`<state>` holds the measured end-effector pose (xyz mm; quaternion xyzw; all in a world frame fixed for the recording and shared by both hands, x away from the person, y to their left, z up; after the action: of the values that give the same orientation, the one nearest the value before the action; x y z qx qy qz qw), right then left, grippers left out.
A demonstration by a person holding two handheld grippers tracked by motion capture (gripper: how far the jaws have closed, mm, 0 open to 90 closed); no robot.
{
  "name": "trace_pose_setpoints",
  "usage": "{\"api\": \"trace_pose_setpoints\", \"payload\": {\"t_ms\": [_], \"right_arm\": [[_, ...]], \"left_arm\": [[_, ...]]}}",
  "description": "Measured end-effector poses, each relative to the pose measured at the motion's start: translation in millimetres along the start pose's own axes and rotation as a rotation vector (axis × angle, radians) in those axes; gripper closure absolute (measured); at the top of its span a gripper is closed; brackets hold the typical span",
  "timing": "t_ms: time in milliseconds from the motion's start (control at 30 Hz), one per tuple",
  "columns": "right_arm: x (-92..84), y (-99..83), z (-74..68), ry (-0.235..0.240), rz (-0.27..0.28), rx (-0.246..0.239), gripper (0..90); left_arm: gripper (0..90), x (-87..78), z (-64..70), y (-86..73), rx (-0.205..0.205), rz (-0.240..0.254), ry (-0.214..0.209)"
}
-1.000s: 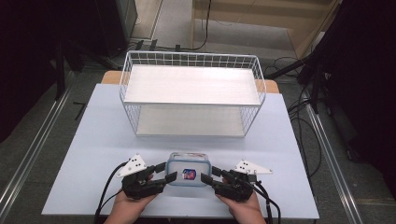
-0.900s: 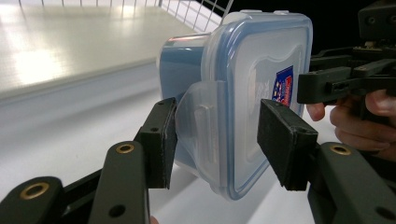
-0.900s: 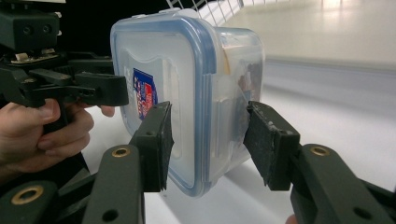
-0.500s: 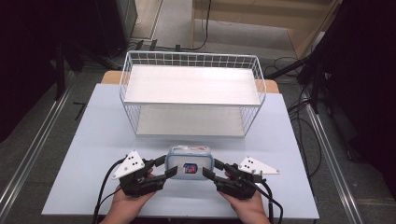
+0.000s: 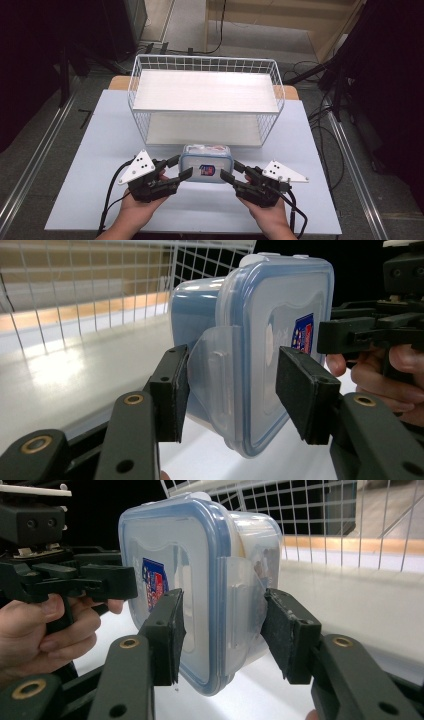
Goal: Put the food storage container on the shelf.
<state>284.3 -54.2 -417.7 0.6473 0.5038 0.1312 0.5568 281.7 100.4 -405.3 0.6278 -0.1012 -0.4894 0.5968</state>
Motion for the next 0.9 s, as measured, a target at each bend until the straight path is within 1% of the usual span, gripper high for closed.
{"api": "trace_pose_setpoints", "payload": {"t_ms": [33,100,233,267,367,467,500,533,800,900], "right_arm": [[-1.5,4.7,-0.1,-0.001,0.010,-0.001,53.0],[-2.5,8.5,0.5,-0.006,0.017,-0.009,53.0],[-4.7,16.0,-0.2,-0.011,0.026,-0.021,53.0],[-4.7,16.0,-0.2,-0.011,0.026,-0.021,53.0],[-6.8,24.6,-1.1,-0.015,0.040,-0.031,52.9],[-8.4,31.7,-1.8,-0.020,0.052,-0.044,52.9],[-8.4,31.7,-1.8,-0.020,0.052,-0.044,52.9],[-9.4,37.0,-2.3,-0.023,0.063,-0.049,52.8],[-11.4,50.5,-4.1,-0.030,0.078,-0.065,52.9],[-12.2,55.1,-4.2,-0.032,0.086,-0.068,52.9]], "left_arm": [[48.6,-0.7,-0.3,4.9,0.005,0.007,0.003],[48.7,-1.1,-0.3,6.8,0.004,0.008,0.004],[48.6,-3.7,-0.6,16.1,0.021,0.025,0.005],[48.6,-3.7,-0.6,16.1,0.021,0.025,0.005],[48.6,-5.6,-0.9,22.3,0.023,0.037,0.008],[48.6,-8.4,-1.3,30.5,0.035,0.053,0.015],[48.6,-8.4,-1.3,30.5,0.035,0.053,0.015],[48.6,-9.7,-1.4,34.5,0.039,0.062,0.013],[48.6,-13.6,-3.4,45.0,0.047,0.081,0.018],[48.6,-15.1,-4.3,52.0,0.055,0.091,0.019]]}}
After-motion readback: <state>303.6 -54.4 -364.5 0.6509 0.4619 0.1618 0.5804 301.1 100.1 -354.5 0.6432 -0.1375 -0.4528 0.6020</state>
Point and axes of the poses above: each handheld gripper's, and its own axes: x roughly forward along the jaws, y roughly out of its top, z roughly to its right, the point moved 10 cm from there along x, roughly forward along the jaws, and after that the axes turned 13 degrees about -z, right-handed, at the moved point
